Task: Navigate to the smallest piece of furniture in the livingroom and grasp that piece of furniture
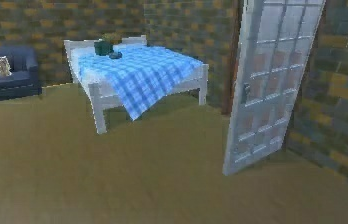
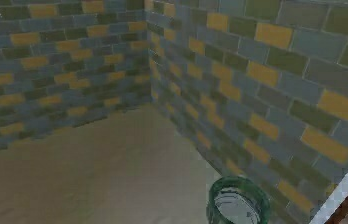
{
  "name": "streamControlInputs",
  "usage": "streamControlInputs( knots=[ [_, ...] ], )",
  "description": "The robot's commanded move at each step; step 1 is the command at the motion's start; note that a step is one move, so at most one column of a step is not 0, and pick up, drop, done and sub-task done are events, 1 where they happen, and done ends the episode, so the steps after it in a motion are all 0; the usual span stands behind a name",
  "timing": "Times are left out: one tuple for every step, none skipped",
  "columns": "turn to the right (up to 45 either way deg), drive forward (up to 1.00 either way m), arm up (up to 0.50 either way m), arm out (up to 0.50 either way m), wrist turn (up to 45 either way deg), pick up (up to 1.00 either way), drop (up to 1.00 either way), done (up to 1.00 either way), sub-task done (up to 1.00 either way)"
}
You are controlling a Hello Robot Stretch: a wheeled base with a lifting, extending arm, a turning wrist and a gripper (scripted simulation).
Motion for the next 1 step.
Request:
streamControlInputs(
  knots=[
    [0.0,1.00,0.00,0.00,0.0,0.00,0.00,0.00,0.00]
  ],
)
